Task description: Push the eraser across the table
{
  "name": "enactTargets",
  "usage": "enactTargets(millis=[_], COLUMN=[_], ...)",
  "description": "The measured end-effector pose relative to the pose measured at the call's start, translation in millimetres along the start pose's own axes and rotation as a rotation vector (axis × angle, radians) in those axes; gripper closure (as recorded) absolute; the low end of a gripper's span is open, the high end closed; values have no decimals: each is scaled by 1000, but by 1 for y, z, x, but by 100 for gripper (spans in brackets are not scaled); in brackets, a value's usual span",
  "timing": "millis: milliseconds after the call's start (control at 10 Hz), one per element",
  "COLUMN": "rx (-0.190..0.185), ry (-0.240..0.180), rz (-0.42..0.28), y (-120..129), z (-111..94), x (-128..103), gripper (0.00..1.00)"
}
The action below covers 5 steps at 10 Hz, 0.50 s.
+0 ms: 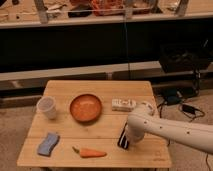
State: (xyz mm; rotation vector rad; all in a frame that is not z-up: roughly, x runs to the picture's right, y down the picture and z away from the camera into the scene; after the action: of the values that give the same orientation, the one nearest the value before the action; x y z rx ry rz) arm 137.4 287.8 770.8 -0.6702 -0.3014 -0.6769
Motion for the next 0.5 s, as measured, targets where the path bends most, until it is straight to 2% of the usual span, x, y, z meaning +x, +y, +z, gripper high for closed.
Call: enactTargets(millis=[500], rx=[8], ry=[-7], rz=[-6], y=[-5], z=[0], x=[-7], gripper=[100])
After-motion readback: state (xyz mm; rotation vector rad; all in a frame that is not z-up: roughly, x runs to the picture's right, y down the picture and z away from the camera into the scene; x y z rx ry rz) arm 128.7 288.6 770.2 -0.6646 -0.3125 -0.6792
